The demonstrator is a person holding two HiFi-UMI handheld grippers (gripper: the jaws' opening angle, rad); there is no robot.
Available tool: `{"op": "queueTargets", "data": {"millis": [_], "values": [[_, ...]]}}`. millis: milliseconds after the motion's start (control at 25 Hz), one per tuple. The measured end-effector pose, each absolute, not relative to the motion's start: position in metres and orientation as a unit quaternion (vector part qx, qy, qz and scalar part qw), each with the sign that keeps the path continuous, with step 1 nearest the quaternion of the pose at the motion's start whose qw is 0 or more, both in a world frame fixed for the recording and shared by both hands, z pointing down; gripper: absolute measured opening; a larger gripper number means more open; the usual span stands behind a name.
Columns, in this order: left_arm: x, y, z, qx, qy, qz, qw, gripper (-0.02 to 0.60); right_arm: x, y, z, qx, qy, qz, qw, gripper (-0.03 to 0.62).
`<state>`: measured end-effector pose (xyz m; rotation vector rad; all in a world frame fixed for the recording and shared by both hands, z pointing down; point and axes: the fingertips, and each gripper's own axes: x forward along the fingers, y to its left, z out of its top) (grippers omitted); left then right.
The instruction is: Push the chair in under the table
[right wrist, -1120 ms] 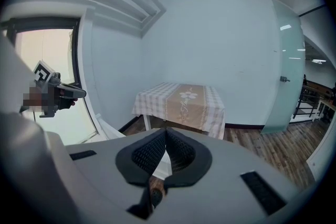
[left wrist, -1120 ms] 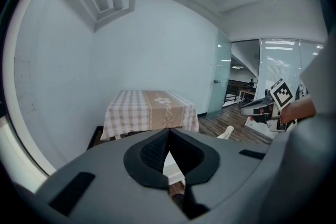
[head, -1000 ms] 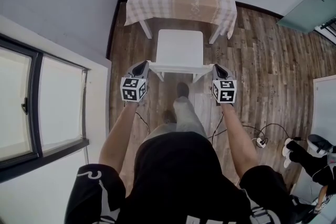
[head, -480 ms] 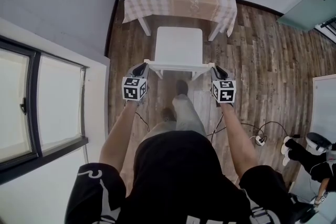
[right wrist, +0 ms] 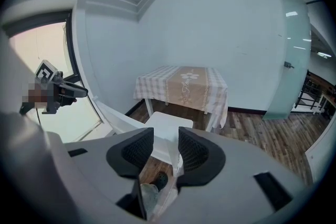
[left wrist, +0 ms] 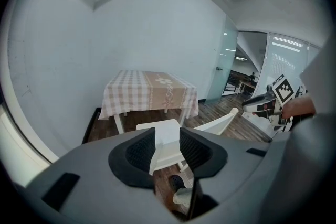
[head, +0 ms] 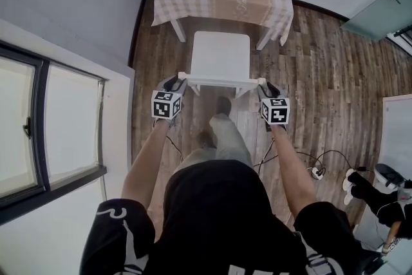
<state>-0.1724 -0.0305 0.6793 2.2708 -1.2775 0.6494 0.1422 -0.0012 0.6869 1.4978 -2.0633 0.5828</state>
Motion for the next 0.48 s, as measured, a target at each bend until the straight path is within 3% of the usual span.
{"op": "queueTargets", "data": {"millis": [200,480], "values": [[-0.173,-0.038,0.692,0.818,-0.460,0.251,0.236,0.173,0.139,-0.007,0.697,0.549,-0.759,0.222,0.270,0.178],[-0.178,-0.043,0.714,0.806,-0.460,0.276,0.249,0.183,0.139,-0.013,0.710,0.549,-0.755,0.224,0.279,0.186]]}}
